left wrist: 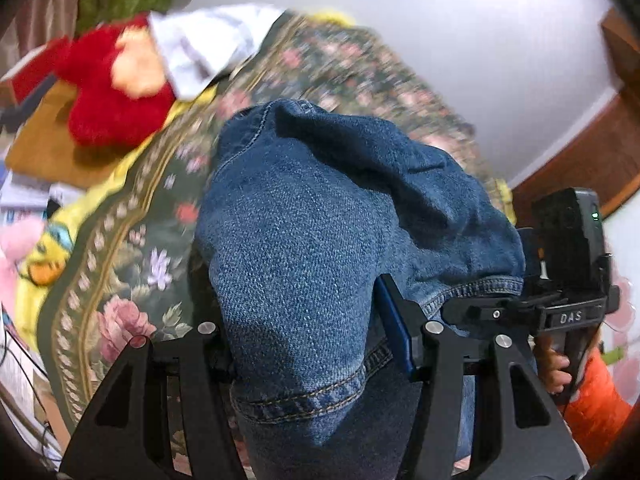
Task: Fold large clothes
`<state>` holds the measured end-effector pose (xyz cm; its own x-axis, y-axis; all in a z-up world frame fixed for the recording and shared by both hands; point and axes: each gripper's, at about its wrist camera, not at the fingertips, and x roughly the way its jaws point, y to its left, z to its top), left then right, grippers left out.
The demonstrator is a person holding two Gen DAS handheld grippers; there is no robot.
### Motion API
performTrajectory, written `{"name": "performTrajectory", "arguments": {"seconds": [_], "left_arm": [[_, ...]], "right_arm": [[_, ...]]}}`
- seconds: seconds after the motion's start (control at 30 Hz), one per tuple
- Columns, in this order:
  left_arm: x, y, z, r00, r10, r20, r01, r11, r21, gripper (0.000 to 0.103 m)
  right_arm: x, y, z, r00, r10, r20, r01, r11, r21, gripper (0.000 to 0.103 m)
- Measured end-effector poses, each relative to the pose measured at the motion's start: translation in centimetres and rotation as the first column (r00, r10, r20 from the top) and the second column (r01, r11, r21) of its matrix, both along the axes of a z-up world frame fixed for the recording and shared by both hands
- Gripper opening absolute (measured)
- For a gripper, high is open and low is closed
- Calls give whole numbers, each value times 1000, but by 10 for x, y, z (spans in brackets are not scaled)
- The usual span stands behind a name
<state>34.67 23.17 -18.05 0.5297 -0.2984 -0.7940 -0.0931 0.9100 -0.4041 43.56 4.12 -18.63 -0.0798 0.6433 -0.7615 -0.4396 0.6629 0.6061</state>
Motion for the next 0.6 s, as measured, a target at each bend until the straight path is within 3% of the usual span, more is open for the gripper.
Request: {"name": "performTrajectory", "arguments": {"seconds": [0.13, 0.27, 0.37, 0.47, 0.57, 0.6], "left_arm": [[10, -1, -46, 999, 15, -39, -15, 1000, 14, 56], [5, -5, -57, 1000, -1, 24, 0, 998, 61, 63], [-2, -7, -57, 1000, 6, 22, -8, 997, 71, 70], [-10, -9, -51, 1000, 10, 17, -12, 996, 88, 70], [-20, -21, -38, 999, -11, 37, 4, 978, 208, 69], [-25, -26, -31, 999, -19, 45, 6, 961, 275, 69]], "right_arm": [[17, 11, -57, 998, -3, -62, -2, 997, -73, 49], [29, 11, -82, 997, 13, -71, -21, 994, -108, 57], [37, 5, -83, 994, 42, -97, -53, 993, -108, 66], [43, -1, -75, 995, 74, -71, -82, 989, -122, 66], [39, -15, -58, 997, 75, -35, -79, 988, -135, 66], [36, -19, -51, 997, 77, -11, -77, 986, -150, 66]]}}
